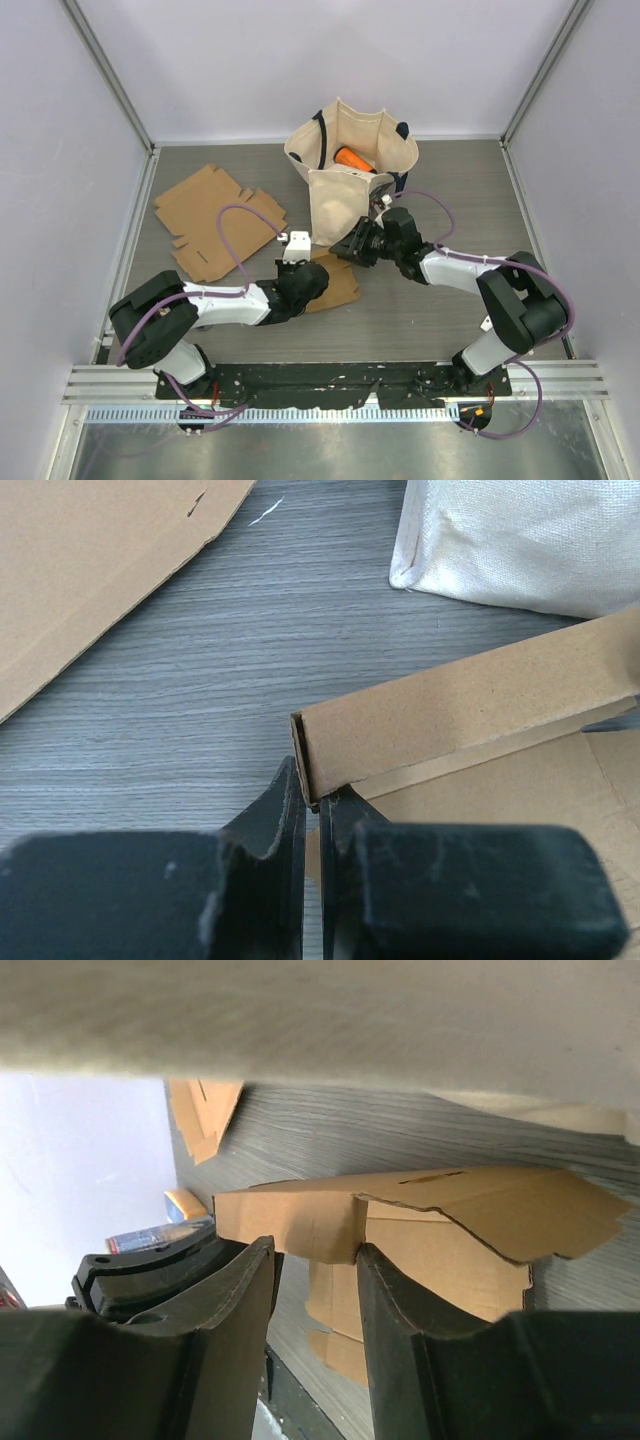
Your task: Fold the paper box
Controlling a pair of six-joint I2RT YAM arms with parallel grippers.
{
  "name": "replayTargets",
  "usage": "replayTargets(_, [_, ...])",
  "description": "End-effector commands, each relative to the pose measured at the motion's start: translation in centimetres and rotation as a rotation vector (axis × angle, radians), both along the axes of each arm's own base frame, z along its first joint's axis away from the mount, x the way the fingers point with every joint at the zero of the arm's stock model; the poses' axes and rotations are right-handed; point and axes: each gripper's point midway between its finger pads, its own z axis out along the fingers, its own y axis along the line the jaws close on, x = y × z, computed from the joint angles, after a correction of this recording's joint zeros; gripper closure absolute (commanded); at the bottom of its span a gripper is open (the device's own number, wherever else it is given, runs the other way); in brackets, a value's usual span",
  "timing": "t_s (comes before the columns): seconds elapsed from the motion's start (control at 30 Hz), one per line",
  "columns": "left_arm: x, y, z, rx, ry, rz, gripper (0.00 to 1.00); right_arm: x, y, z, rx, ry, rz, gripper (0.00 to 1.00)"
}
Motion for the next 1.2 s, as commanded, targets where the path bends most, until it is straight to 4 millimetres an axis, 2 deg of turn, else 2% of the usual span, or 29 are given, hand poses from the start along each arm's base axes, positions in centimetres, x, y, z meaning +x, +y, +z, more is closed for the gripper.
replayTargets(0.0, [0.3, -1.0, 1.0, -0.047, -0.032, -0.002, 1.0, 0.8, 1.3, 2.8, 0.189, -0.04, 0.0, 0.58])
replayTargets(0.03, [0.3, -1.1, 1.0, -0.048, -0.033, -0.003, 1.0, 1.2, 1.3, 3.4, 0.227, -0.047, -0.006, 0.6])
replayTargets(0.1, [0.2, -1.1, 1.0, -0.048, -0.033, -0.005, 1.0, 1.1, 1.3, 3.5, 0.243, -0.045, -0.003, 0.65])
replayTargets(0.3, [0.2, -0.9, 0.9, -0.05, -0.032, -0.004, 1.0, 1.4, 0.4, 3.3, 0.244, -0.045, -0.034, 0.89])
replayTargets(0.33, [0.2, -0.9, 0.9, -0.05, -0.034, -0.003, 1.0, 1.4, 0.2, 3.3, 0.246, -0.044, -0.033, 0.98])
replayTargets(0.5, [0.1, -0.7, 0.9, -0.054, -0.034, 0.005, 1.0, 1.4, -1.2, 2.3, 0.168, -0.06, -0.038, 0.99])
replayTargets(0.53, [0.1, -0.6, 0.9, -0.055, -0.034, 0.007, 1.0, 0.7, -1.7, 1.4, 0.105, -0.033, -0.023, 0.94])
replayTargets(0.57, [0.1, -0.6, 0.9, -0.052, -0.034, 0.01, 1.0, 1.3, -2.1, 1.7, 0.045, -0.06, -0.036, 0.81])
replayTargets(0.6, [0.1, -0.5, 0.9, -0.052, -0.033, 0.013, 1.0, 1.1, -3.0, 1.1, -0.052, -0.11, 0.0, 0.65])
replayTargets(0.63, [0.1, -0.5, 0.9, -0.051, -0.032, 0.018, 1.0, 0.5, -4.8, 0.8, -0.155, -0.097, -0.032, 0.53])
replayTargets(0.67, [0.1, -0.4, 0.9, -0.049, -0.034, 0.022, 1.0, 0.1, -5.9, 0.6, -0.213, -0.106, -0.042, 0.51])
replayTargets(0.7, [0.1, -0.4, 0.9, -0.048, -0.033, 0.024, 1.0, -1.1, -7.5, -0.6, -0.316, -0.099, -0.026, 0.46])
replayTargets(0.73, [0.1, -0.3, 0.9, -0.049, -0.034, 0.028, 1.0, -1.6, -8.5, 0.4, -0.342, -0.142, -0.046, 0.43])
replayTargets(0.77, [0.1, -0.3, 0.9, -0.051, -0.034, 0.029, 1.0, -1.7, -9.7, 0.0, -0.393, -0.156, -0.081, 0.41])
replayTargets(0.83, [0.1, -0.3, 0.9, -0.057, -0.036, 0.037, 1.0, -2.8, -10.0, -0.9, -0.414, -0.168, -0.078, 0.4])
replayTargets(0.87, [0.1, -0.2, 0.8, -0.057, -0.034, 0.038, 1.0, -2.8, -9.8, -1.2, -0.411, -0.178, -0.095, 0.43])
replayTargets(0.9, [0.1, -0.2, 0.8, -0.062, -0.034, 0.04, 1.0, -2.3, -9.1, -0.9, -0.386, -0.218, -0.108, 0.51])
replayTargets(0.97, [0.1, -0.2, 0.7, -0.061, -0.033, 0.044, 1.0, -3.0, -7.5, -1.6, -0.401, -0.264, -0.103, 0.63])
replayTargets(1.0, [0.1, -0.2, 0.9, -0.061, -0.033, 0.045, 1.0, -2.3, -7.3, -1.2, -0.413, -0.316, -0.146, 0.73])
replayTargets(1.03, [0.1, -0.2, 0.9, -0.057, -0.033, 0.048, 1.0, -3.0, -6.1, -1.5, -0.418, -0.338, -0.115, 0.78])
replayTargets(1.1, [0.1, -0.1, 0.7, -0.048, -0.029, 0.051, 1.0, -2.4, -6.2, -2.3, -0.469, -0.354, -0.16, 0.94])
replayTargets(1.17, [0.1, -0.2, 0.8, -0.052, -0.029, 0.051, 1.0, -2.0, -6.5, -2.9, -0.517, -0.366, -0.189, 0.99])
